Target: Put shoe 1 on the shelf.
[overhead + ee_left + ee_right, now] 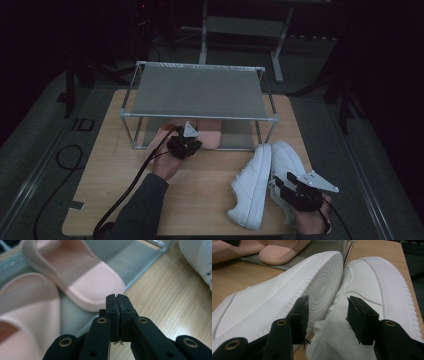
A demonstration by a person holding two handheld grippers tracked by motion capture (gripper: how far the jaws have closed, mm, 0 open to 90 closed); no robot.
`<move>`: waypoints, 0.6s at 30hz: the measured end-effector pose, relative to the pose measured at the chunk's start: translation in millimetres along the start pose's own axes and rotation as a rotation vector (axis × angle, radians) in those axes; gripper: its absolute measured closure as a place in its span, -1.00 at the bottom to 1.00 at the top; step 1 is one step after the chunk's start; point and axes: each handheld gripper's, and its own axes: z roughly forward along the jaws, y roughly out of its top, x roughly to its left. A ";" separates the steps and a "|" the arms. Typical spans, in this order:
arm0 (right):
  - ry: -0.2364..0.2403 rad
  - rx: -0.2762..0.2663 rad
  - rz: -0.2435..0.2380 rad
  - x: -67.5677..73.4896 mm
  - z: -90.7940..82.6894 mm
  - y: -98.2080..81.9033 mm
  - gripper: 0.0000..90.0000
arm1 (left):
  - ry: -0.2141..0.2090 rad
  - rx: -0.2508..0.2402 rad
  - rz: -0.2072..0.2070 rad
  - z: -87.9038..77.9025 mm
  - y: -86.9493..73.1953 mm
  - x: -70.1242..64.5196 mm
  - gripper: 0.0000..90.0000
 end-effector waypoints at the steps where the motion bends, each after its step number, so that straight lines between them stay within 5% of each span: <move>1: -0.001 0.000 0.000 -0.3 -0.2 -0.1 0.14 | 0.004 0.005 0.000 -3.5 -1.8 1.4 0.95; 18: 0.002 0.005 -0.005 1.6 0.5 0.4 0.14 | 0.099 0.033 -0.114 -44.1 -51.9 36.6 0.94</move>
